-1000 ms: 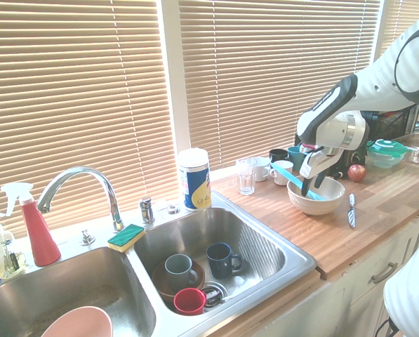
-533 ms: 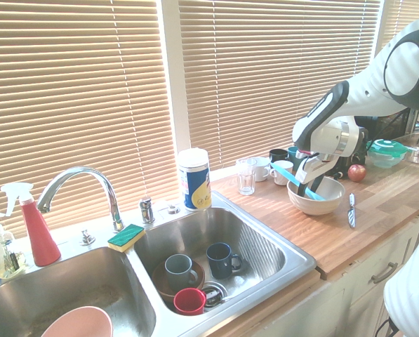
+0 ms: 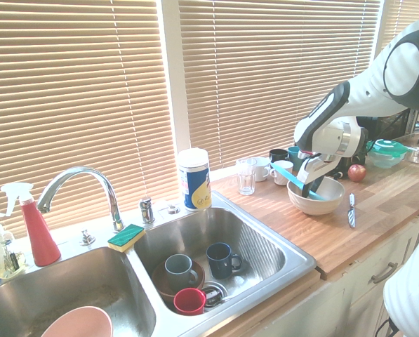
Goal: Put the knife into the sink
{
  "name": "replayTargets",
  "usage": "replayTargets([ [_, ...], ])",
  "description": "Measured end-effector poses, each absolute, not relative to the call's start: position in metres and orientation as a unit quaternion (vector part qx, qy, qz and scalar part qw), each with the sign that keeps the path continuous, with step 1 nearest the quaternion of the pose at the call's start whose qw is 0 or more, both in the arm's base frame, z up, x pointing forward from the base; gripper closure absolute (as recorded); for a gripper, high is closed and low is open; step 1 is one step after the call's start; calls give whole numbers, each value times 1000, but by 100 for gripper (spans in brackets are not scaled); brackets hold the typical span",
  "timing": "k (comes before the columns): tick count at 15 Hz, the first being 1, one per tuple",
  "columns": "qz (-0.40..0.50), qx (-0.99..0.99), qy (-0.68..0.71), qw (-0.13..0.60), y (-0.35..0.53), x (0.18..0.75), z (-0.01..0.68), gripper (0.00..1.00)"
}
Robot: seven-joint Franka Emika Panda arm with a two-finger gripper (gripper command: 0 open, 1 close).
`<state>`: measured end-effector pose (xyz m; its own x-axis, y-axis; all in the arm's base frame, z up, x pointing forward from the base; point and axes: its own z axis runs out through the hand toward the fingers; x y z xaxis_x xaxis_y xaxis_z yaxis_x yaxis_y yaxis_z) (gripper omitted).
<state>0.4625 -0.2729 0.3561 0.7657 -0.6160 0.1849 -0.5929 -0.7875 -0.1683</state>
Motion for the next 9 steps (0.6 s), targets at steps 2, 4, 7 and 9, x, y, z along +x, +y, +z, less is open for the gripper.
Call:
replayTargets([
  [2,-117,-939,319,50,-272,464,357,100],
  [4,-120,-940,315,49,-272,466,360,100],
  [7,-121,-942,310,47,-272,469,360,100],
  [9,-121,-943,307,46,-272,472,361,100],
])
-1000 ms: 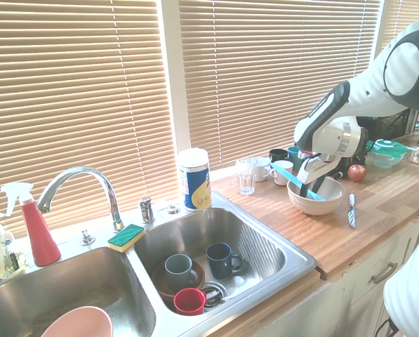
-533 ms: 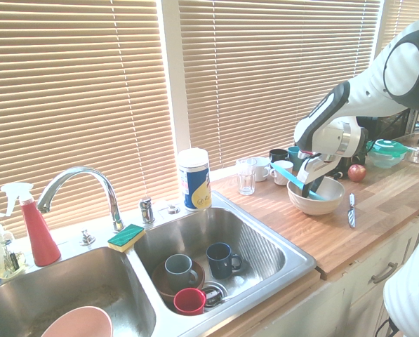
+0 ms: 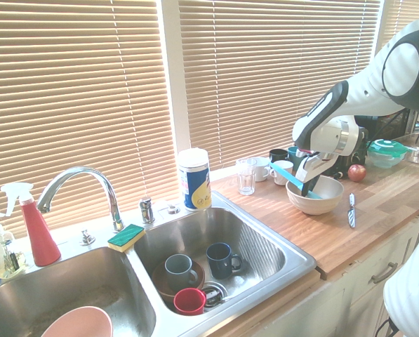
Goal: Put the knife into the sink
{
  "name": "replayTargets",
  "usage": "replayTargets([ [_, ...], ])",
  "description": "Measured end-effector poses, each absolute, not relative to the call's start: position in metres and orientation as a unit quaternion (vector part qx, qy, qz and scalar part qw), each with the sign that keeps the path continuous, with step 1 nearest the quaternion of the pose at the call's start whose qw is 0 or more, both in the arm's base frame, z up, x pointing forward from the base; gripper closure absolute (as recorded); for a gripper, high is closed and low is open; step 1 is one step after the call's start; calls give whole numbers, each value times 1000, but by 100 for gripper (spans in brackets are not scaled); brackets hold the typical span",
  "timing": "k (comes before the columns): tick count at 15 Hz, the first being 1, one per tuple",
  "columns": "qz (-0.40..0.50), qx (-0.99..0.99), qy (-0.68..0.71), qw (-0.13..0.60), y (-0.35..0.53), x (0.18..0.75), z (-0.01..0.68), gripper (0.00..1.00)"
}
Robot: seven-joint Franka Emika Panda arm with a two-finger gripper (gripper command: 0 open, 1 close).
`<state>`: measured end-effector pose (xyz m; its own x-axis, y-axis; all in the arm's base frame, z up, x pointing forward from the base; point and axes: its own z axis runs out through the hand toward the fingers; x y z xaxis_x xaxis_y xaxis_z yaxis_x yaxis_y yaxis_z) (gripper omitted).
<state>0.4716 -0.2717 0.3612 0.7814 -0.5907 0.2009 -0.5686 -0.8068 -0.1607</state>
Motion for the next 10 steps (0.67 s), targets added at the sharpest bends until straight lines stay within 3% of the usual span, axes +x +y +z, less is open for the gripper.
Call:
replayTargets([
  [10,-143,-939,310,47,-278,466,390,100],
])
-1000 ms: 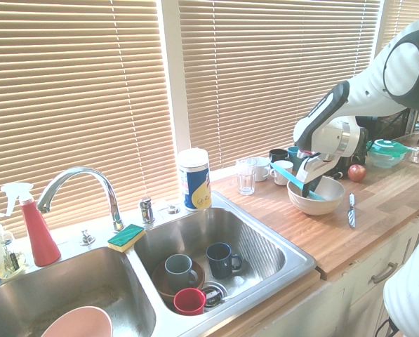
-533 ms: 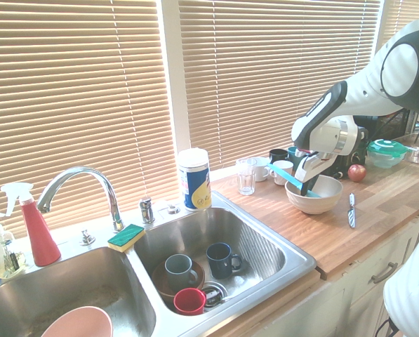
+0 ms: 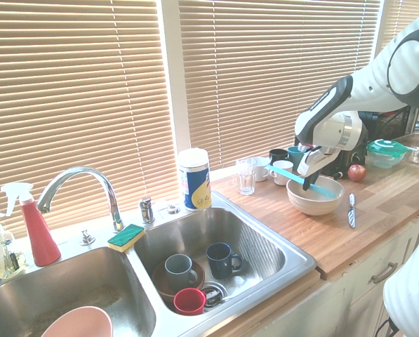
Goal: Put the knife into the sink
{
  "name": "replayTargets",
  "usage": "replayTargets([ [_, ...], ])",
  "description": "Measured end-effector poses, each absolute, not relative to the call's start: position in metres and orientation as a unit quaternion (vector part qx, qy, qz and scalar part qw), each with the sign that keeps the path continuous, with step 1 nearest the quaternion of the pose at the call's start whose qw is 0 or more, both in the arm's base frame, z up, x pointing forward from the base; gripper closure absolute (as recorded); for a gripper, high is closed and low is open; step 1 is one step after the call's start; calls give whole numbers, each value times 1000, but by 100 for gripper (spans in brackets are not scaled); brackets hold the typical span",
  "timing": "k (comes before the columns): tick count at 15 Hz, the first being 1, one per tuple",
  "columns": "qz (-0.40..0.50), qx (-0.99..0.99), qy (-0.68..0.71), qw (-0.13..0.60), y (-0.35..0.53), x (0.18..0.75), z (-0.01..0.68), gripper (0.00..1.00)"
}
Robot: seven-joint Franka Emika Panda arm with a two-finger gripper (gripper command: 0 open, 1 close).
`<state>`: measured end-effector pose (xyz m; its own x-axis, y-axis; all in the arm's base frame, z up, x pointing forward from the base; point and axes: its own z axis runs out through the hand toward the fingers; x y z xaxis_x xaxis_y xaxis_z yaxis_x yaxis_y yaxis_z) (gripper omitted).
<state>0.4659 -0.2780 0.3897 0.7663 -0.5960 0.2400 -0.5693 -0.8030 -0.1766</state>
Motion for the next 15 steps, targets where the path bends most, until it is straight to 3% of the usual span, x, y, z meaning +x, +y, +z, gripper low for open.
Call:
replayTargets([
  [8,-178,-937,294,58,-243,451,478,100],
  [15,-159,-945,283,49,-43,434,471,100],
])
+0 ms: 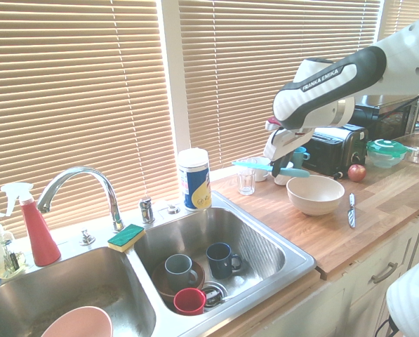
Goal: Put the knife into the sink
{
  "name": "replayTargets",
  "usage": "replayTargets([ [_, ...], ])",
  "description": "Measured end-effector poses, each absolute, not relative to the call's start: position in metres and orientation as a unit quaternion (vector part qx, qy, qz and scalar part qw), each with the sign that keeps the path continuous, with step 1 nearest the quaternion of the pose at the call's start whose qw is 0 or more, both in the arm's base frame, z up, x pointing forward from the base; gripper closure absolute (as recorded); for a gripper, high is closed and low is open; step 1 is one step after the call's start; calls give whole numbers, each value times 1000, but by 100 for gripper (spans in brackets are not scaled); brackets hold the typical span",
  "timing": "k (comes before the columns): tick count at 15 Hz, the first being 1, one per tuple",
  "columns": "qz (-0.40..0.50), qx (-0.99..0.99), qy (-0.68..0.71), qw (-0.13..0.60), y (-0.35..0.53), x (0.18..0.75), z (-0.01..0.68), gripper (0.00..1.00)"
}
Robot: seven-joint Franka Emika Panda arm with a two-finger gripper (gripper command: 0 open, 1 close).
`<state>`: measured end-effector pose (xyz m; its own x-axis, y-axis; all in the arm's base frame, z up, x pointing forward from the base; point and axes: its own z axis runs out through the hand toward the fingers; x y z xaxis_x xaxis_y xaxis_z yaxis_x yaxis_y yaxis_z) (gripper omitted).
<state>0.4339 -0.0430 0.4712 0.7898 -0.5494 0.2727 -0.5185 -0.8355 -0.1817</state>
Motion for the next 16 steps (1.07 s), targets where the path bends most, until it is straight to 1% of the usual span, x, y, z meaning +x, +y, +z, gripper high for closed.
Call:
replayTargets([
  [5,-144,-946,288,43,90,403,425,100],
  [7,-148,-942,298,47,118,396,402,100],
  [11,-134,-938,315,45,121,412,334,100],
  [16,-116,-937,327,38,110,441,270,100],
])
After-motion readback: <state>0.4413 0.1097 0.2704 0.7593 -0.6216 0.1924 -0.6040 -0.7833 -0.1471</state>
